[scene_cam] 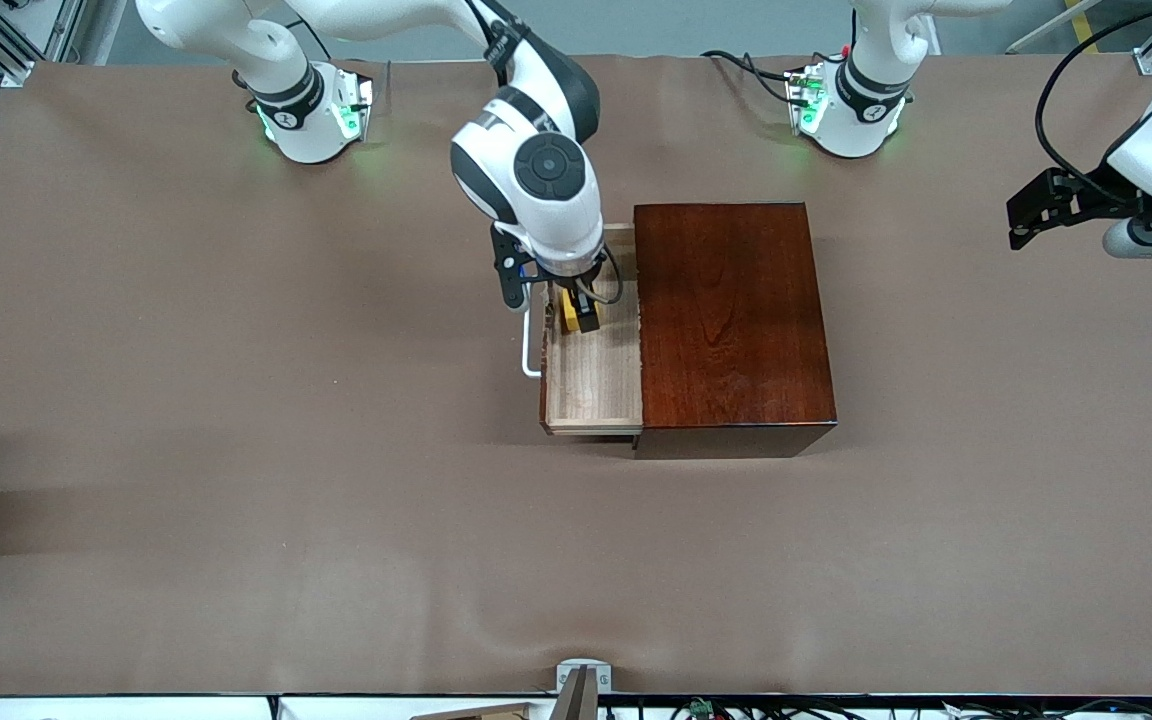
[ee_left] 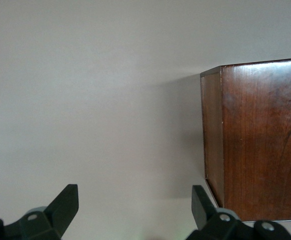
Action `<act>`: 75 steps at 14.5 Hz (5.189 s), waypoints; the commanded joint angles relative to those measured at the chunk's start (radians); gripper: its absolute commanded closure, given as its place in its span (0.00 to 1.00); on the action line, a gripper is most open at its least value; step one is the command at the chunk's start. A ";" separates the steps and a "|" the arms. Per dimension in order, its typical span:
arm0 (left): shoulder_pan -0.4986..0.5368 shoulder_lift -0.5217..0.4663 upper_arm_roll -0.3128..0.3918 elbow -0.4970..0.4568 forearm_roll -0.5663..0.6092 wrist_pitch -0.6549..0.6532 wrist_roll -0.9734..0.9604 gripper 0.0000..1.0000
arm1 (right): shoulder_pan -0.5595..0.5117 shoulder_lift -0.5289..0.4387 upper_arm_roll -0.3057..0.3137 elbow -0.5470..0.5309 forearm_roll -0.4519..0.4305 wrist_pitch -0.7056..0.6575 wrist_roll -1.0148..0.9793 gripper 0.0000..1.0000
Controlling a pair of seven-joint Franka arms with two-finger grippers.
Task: Open drawer, take yellow block, close drawer
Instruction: 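Lower the right gripper and grasp the yellow cube, then lift the cube out with the right gripper while the left gripper reaches the handle, then push the drawer shut with the left gripper while the right gripper holds the cube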
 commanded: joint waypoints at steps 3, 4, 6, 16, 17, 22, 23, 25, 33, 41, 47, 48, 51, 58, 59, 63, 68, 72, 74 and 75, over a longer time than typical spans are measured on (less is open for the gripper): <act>0.007 -0.029 -0.010 -0.029 -0.022 0.001 0.026 0.00 | 0.031 0.029 -0.014 0.009 -0.033 0.013 0.048 0.00; 0.007 -0.029 -0.010 -0.031 -0.022 0.001 0.024 0.00 | 0.030 0.029 -0.014 0.011 -0.035 0.012 0.062 0.08; 0.007 -0.030 -0.013 -0.038 -0.022 0.001 0.020 0.00 | 0.029 0.028 -0.014 0.012 -0.038 0.006 0.061 0.42; 0.006 -0.026 -0.055 -0.029 -0.022 0.001 0.006 0.00 | 0.008 0.017 -0.012 0.132 -0.033 -0.085 0.053 0.79; 0.006 -0.024 -0.065 -0.028 -0.022 0.001 0.001 0.00 | -0.004 0.015 -0.012 0.149 -0.033 -0.103 0.053 0.79; -0.002 0.015 -0.163 0.020 -0.022 0.001 -0.138 0.00 | -0.047 0.015 -0.008 0.190 -0.035 -0.129 0.030 0.79; -0.002 0.031 -0.191 0.028 -0.022 0.001 -0.182 0.00 | -0.064 0.015 -0.006 0.192 -0.033 -0.134 0.003 0.79; -0.005 0.054 -0.243 0.035 -0.021 0.001 -0.270 0.00 | -0.095 0.011 -0.006 0.192 -0.033 -0.155 -0.078 0.79; -0.017 0.255 -0.481 0.150 -0.019 0.052 -0.751 0.00 | -0.269 -0.032 -0.011 0.174 -0.024 -0.231 -0.480 0.79; -0.238 0.442 -0.470 0.215 0.002 0.337 -1.247 0.00 | -0.475 -0.123 -0.011 0.030 -0.024 -0.243 -0.896 0.75; -0.463 0.592 -0.339 0.311 0.104 0.512 -1.532 0.00 | -0.665 -0.160 -0.014 -0.058 -0.024 -0.244 -1.304 0.78; -0.546 0.614 -0.269 0.318 0.104 0.542 -1.549 0.00 | -0.699 -0.160 -0.014 -0.067 -0.026 -0.246 -1.371 0.78; -0.742 0.709 -0.077 0.400 0.101 0.604 -1.637 0.00 | -0.789 -0.157 -0.015 -0.090 -0.044 -0.237 -1.581 0.78; -0.910 0.856 0.072 0.405 0.101 0.780 -1.781 0.00 | -0.885 -0.152 -0.015 -0.162 -0.162 -0.136 -1.895 0.78; -0.918 0.873 0.082 0.405 0.101 0.796 -1.804 0.00 | -0.901 -0.155 -0.015 -0.191 -0.164 -0.093 -1.922 0.78; -0.921 0.893 0.089 0.404 0.101 0.808 -1.898 0.00 | -0.947 -0.153 -0.015 -0.303 -0.165 0.086 -2.088 0.78; -0.933 0.893 0.102 0.397 0.104 0.707 -1.935 0.00 | -0.966 -0.149 -0.015 -0.420 -0.167 0.257 -2.104 0.78; -0.925 0.885 0.126 0.396 0.104 0.624 -1.927 0.00 | -1.003 -0.134 -0.014 -0.481 -0.167 0.350 -2.157 0.78; -0.924 0.884 0.149 0.394 0.107 0.577 -1.912 0.00 | -1.000 -0.127 -0.015 -0.504 -0.167 0.389 -2.157 0.77; -0.925 0.884 0.160 0.391 0.108 0.549 -1.893 0.00 | -1.001 -0.118 -0.015 -0.504 -0.167 0.391 -2.157 0.76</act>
